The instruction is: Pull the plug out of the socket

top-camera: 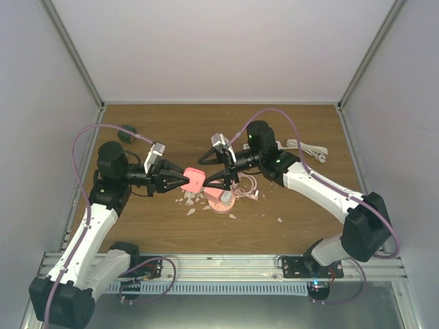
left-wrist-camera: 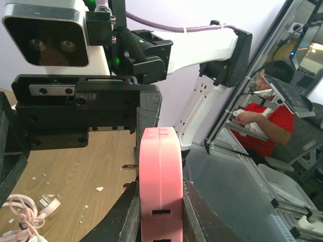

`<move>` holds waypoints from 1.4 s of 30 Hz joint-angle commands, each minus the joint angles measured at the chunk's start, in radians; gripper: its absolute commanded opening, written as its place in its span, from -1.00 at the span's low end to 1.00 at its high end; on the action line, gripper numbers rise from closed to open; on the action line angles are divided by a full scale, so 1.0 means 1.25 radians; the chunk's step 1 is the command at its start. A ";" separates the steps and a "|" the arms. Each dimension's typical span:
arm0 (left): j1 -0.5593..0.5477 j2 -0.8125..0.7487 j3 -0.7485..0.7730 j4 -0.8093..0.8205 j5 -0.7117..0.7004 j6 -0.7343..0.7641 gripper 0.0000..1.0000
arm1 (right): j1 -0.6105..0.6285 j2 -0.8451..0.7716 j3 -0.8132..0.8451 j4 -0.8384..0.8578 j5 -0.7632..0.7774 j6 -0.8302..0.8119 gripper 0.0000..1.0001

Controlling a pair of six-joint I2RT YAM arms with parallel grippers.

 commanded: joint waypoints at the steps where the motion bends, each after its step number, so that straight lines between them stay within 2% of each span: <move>1: -0.005 -0.004 -0.017 0.031 -0.018 -0.009 -1.00 | 0.027 0.001 0.035 0.049 -0.081 0.006 0.91; 13: -0.021 0.013 -0.030 0.018 -0.002 -0.006 -1.00 | 0.044 0.012 0.068 0.053 -0.082 0.008 0.91; 22: -0.010 0.029 -0.029 0.009 -0.047 -0.008 -1.00 | 0.060 0.011 0.073 0.047 -0.090 0.008 0.91; 26: 0.010 0.032 -0.017 -0.015 -0.048 0.010 -1.00 | 0.045 0.006 0.066 -0.011 -0.036 -0.053 0.92; 31: 0.070 0.039 -0.009 -0.081 -0.048 0.051 -1.00 | -0.028 0.006 0.040 -0.046 -0.005 -0.094 0.95; 38: 0.215 0.129 0.064 -0.323 -0.068 0.272 -1.00 | -0.129 -0.021 -0.003 -0.121 0.028 -0.189 0.98; 42: 0.304 0.181 0.083 -0.390 -0.132 0.359 -1.00 | -0.151 -0.054 -0.067 -0.132 0.058 -0.230 0.99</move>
